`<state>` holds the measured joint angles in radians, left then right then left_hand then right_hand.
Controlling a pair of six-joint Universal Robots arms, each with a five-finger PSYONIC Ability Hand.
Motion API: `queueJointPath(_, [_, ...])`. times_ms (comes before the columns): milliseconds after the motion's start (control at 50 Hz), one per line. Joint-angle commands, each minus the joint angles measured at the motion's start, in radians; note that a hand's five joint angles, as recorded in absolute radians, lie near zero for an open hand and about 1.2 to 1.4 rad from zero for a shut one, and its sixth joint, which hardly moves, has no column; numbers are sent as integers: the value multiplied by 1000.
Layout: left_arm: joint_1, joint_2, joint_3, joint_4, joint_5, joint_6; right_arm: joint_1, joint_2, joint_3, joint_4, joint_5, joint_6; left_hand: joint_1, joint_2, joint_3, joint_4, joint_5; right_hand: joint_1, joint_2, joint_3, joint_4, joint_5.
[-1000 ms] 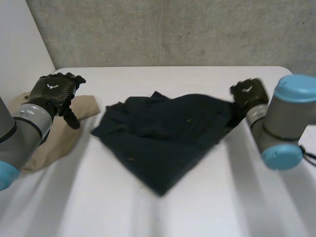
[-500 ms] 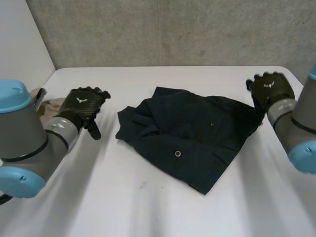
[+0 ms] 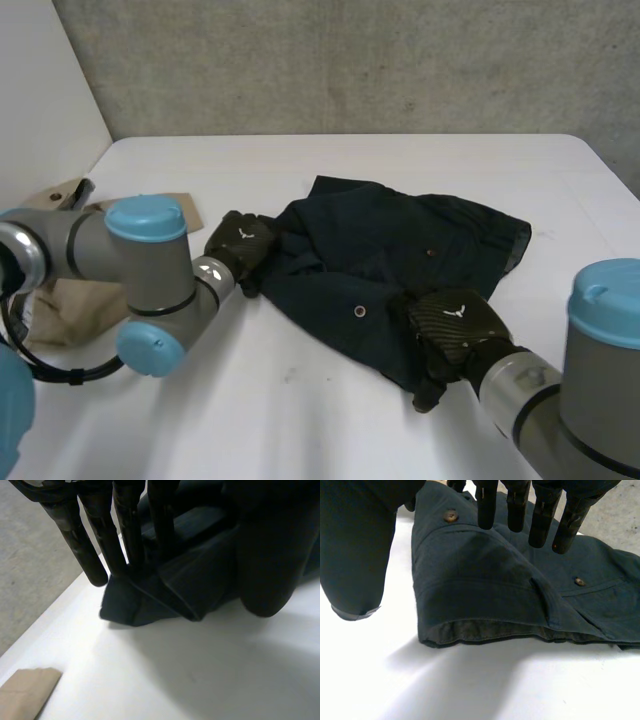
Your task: Fold the laundry.
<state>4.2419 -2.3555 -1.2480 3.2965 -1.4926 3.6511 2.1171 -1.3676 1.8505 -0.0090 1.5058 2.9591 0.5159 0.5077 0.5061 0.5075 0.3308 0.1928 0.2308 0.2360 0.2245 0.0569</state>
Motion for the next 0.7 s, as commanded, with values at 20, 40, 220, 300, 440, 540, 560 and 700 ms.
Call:
queueJointPath(20, [-17, -50, 65, -6, -63, 0, 0, 128, -24, -129, 11, -9, 340, 348, 350, 349, 351, 112, 74, 69, 81, 74])
queueJointPath(40, [-19, -53, 67, -6, -63, 0, 0, 140, -28, -138, 13, -9, 358, 366, 368, 366, 369, 127, 89, 84, 95, 88])
queueJointPath(220, [-48, -68, 90, -9, -71, 0, 23, 223, -105, -174, 74, -11, 880, 889, 890, 889, 891, 918, 880, 875, 887, 880])
queueJointPath(300, [-72, -48, 94, -31, -80, 7, 15, 211, -139, -172, 90, -11, 880, 889, 890, 889, 891, 1203, 1165, 1160, 1172, 1165])
queueJointPath(440, [-77, 254, 49, -109, -173, -5, 3, -14, -201, -121, 80, -58, 880, 889, 890, 889, 891, 1203, 1165, 1160, 1172, 1165])
queueJointPath(540, [-95, 577, 19, -133, -173, -29, -49, -184, -353, 48, 73, -124, 880, 889, 890, 889, 891, 1203, 1165, 1160, 1172, 1165])
queueJointPath(560, [-99, 617, 21, -133, -173, -35, -57, -209, -382, 75, 73, -129, 880, 889, 890, 889, 891, 1203, 1165, 1160, 1172, 1165])
queueJointPath(700, [-120, 838, 79, -141, -173, -80, -72, -309, -624, 234, 45, -129, 880, 889, 890, 889, 891, 1203, 1165, 1160, 1172, 1165])
